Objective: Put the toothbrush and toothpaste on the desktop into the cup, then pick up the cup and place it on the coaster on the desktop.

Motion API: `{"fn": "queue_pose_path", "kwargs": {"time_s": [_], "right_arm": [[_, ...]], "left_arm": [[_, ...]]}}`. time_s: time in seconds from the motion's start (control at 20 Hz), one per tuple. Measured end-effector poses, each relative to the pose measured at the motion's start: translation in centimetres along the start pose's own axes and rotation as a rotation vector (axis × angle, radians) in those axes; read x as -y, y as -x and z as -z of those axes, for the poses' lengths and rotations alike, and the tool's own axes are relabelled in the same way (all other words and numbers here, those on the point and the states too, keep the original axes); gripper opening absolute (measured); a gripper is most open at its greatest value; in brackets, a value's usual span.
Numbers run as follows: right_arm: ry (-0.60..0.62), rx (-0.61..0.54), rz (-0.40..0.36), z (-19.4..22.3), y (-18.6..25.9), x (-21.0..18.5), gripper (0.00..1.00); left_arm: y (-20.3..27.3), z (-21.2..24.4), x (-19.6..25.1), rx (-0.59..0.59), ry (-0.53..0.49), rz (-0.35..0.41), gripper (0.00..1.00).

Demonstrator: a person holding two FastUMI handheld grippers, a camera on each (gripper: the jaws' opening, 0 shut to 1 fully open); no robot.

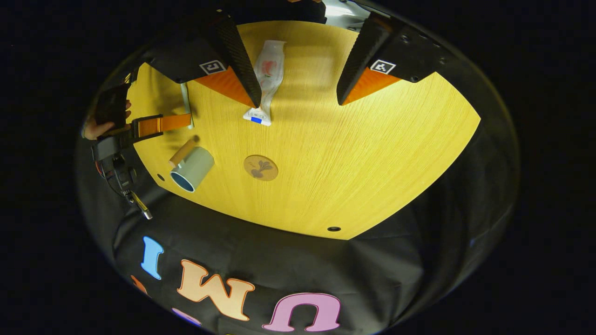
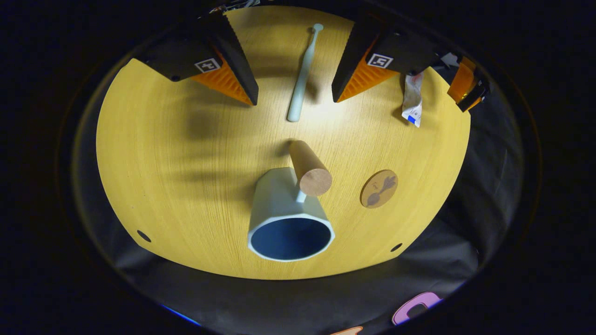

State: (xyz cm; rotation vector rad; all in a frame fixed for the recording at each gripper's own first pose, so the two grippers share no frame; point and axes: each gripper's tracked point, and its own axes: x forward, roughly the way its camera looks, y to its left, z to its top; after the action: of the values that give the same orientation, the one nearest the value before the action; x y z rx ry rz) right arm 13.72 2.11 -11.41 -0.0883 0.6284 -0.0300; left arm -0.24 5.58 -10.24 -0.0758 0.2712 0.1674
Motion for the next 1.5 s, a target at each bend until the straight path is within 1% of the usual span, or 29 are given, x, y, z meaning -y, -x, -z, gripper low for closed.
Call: {"fn": "queue_pose_path", "kwargs": {"time_s": [0.05,0.1,0.15,0.2,0.25,0.3,0.35,0.4,0.45,0.5,0.55,0.6,0.65,0.7,0.75,0.85,0.9,1.0,1.05,1.1,1.15,1.2,1.25,1.4,1.5], "right_arm": [[0.004,-0.010,0.004,-0.1,-0.4,-0.1,0.91],[0.013,-0.016,0.011,-0.2,-0.7,-0.2,0.97],[0.021,-0.022,0.014,-0.2,-1.1,-0.4,0.89],[0.030,-0.029,0.019,-0.3,-1.2,-0.5,0.92],[0.037,-0.036,0.024,-0.2,-1.5,-0.7,0.82],[0.043,-0.041,0.027,-0.2,-1.6,-0.8,0.81],[0.052,-0.047,0.035,-0.2,-1.6,-0.8,0.88],[0.061,-0.047,0.037,-0.5,-1.7,-0.7,0.88],[0.063,-0.051,0.038,-0.5,-1.9,-0.9,0.80],[0.065,-0.056,0.048,-0.5,-1.9,-0.7,0.78],[0.066,-0.062,0.057,-0.5,-2.0,-0.6,0.67],[0.069,-0.069,0.066,-0.4,-2.0,-0.4,0.66],[0.072,-0.075,0.077,-0.4,-2.0,-0.1,0.56],[0.078,-0.085,0.085,-0.3,-2.0,0.0,0.49],[0.088,-0.093,0.097,-0.2,-2.1,0.2,0.47],[0.086,-0.113,0.117,0.0,-1.7,0.4,0.34],[0.081,-0.119,0.116,0.0,-1.7,0.4,0.24],[0.085,-0.131,0.111,0.4,-1.9,0.3,0.21],[0.094,-0.125,0.107,0.3,-1.9,0.3,0.15],[0.105,-0.127,0.101,0.3,-1.8,0.2,0.12],[0.105,-0.125,0.097,0.4,-1.9,0.3,0.12],[0.100,-0.126,0.093,0.3,-1.7,0.2,0.10],[0.092,-0.123,0.089,0.4,-1.7,0.3,0.09],[0.063,-0.114,0.074,0.4,-1.7,0.3,0.05],[0.067,-0.108,0.067,0.5,-1.6,0.3,0.05]], "left_arm": [[-0.1,0.1,-0.3,-0.007,0.001,-0.004,0.95],[-0.2,0.2,-0.6,-0.012,0.002,-0.008,0.95],[-0.2,0.3,-1.0,-0.014,0.003,-0.013,0.96],[-0.3,0.2,-1.2,-0.015,0.005,-0.016,0.96],[-0.4,0.3,-1.5,-0.016,0.007,-0.019,0.96],[-0.5,0.3,-1.7,-0.018,0.008,-0.024,0.95],[-0.6,0.3,-2.0,-0.020,0.009,-0.028,0.95],[-0.6,0.2,-2.2,-0.020,0.010,-0.032,0.96],[-0.7,0.2,-2.3,-0.021,0.012,-0.035,0.96],[-0.7,0.2,-2.3,-0.021,0.015,-0.036,0.96],[-0.9,0.3,-2.4,-0.022,0.017,-0.036,0.96],[-0.9,0.3,-2.3,-0.023,0.018,-0.035,0.96],[-0.9,0.3,-2.3,-0.023,0.017,-0.035,0.96],[-1.0,0.4,-2.2,-0.026,0.016,-0.034,0.96],[-1.1,0.5,-2.2,-0.029,0.016,-0.033,0.96],[-1.3,0.6,-2.0,-0.033,0.016,-0.030,0.96],[-1.4,0.6,-1.9,-0.035,0.015,-0.029,0.96],[-1.4,0.5,-1.7,-0.035,0.015,-0.025,0.96],[-1.5,0.5,-1.5,-0.036,0.014,-0.022,0.96],[-1.7,0.6,-1.3,-0.038,0.012,-0.018,0.96],[-1.8,0.6,-1.1,-0.042,0.010,-0.015,0.96],[-1.7,0.7,-0.9,-0.048,0.007,-0.011,0.96],[-1.8,1.0,-0.7,-0.061,0.001,-0.008,0.96],[-1.5,2.0,0.2,-0.142,-0.020,0.003,0.96],[-1.5,2.4,1.3,-0.186,-0.037,0.023,0.96]]}}
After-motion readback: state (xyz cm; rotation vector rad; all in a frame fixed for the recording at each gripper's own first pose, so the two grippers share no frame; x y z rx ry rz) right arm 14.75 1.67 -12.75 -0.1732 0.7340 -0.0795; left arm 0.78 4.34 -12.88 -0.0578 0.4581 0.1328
